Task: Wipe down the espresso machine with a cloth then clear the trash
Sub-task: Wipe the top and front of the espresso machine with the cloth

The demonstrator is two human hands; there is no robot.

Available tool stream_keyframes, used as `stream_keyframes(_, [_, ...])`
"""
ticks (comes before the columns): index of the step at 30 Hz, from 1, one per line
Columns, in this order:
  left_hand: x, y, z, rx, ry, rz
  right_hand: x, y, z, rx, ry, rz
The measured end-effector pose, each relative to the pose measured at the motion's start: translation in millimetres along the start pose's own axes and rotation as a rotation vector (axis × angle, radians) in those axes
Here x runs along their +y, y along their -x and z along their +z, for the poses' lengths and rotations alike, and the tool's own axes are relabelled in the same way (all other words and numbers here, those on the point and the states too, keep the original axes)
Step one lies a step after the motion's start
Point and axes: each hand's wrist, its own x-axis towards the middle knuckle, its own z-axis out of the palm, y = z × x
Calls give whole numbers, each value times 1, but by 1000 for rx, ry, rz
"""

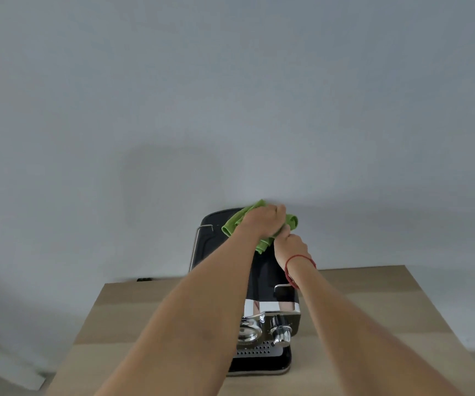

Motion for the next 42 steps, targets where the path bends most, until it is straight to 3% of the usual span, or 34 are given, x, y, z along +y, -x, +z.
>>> stream_keyframes(13, [-35,26,2,255,252,67,1,2,-2,-21,-44,10])
stream_keyframes(21, [-46,-4,-9,169,11,63,-1,-5,1,-6,-34,23])
stream_keyframes(27, [-31,-22,0,194,-327,77,1,-10,4,2,-12,8])
stream_keyframes(35, [-49,18,-8,115,-44,165,1,-1,0,6,-15,6])
stream_keyframes(42, [-56,12,-10,100,-158,200,-1,-5,1,13,-16,22])
